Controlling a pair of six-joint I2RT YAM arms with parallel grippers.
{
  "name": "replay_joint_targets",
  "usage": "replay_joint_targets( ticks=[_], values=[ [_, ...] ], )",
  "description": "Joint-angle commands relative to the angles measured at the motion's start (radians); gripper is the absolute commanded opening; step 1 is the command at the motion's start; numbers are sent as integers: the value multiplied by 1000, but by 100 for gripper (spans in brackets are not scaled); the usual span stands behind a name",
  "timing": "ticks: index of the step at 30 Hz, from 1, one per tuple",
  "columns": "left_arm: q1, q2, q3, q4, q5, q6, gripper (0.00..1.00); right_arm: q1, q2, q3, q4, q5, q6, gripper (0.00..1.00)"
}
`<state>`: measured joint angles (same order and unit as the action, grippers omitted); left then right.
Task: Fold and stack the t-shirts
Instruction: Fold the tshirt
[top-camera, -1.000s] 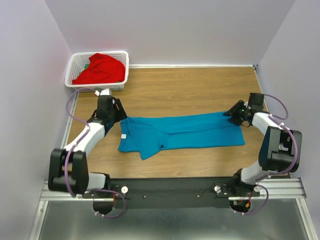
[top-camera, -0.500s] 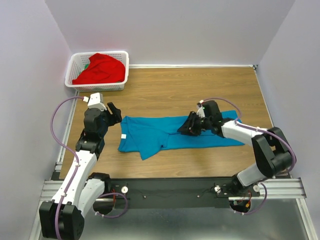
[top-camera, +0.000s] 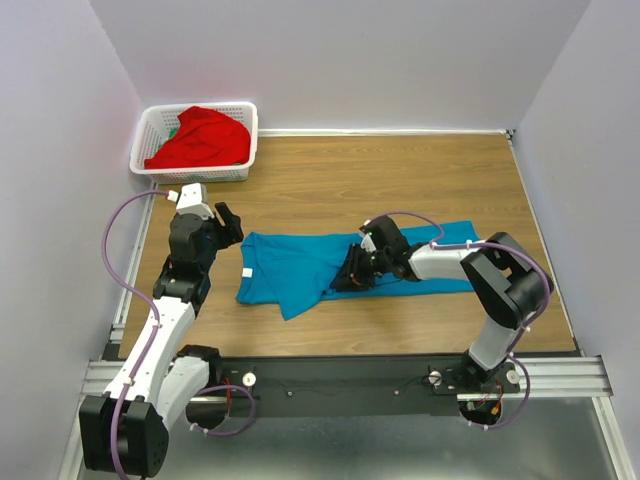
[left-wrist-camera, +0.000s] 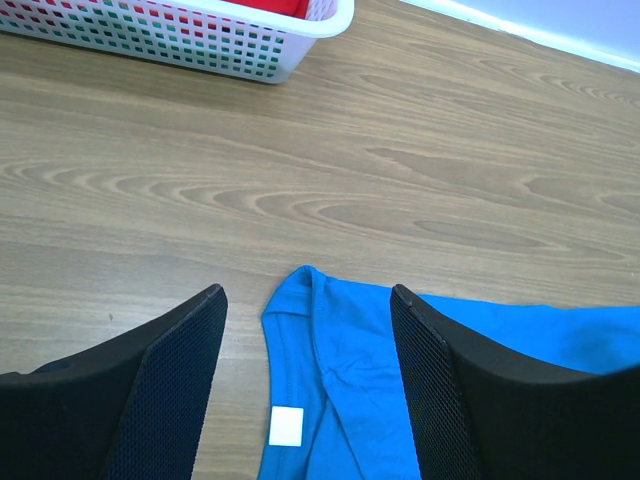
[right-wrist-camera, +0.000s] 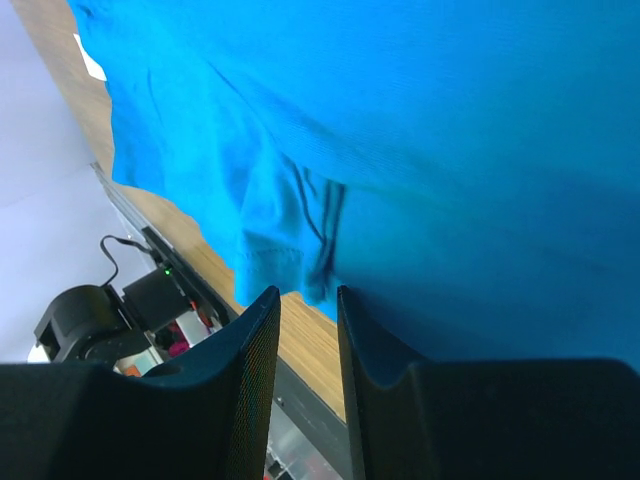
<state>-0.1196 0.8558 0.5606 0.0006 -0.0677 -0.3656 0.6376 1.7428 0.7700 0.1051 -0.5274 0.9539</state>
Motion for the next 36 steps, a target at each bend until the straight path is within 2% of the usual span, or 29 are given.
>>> replay_joint_targets(
  ticks=[1,6,8,9,13,16,27,36],
  values=[
    [1,2,13,27,-24,13,74,31,35,38,28,1,23,36],
    [1,3,13,27,-26,13,74,37,61,41,28,12,26,36],
    [1,2,13,27,-26,13,74,39,60,37,28,18,28,30],
    [1,3,13,27,-26,14,74,39,58,37,28,18,28,30],
    [1,2,13,27,-27,16,74,39,21,35,13,46,14,9],
    [1,5,10,27,-27,16,74,39,-8,51,-45,67,-12,1],
    [1,9,12,27,-27,16,74,37,-35,104,-258,130,-135,1],
    [1,18,13,22,-30,16,74,34,-34,138,-349,224,-191,1]
  ],
)
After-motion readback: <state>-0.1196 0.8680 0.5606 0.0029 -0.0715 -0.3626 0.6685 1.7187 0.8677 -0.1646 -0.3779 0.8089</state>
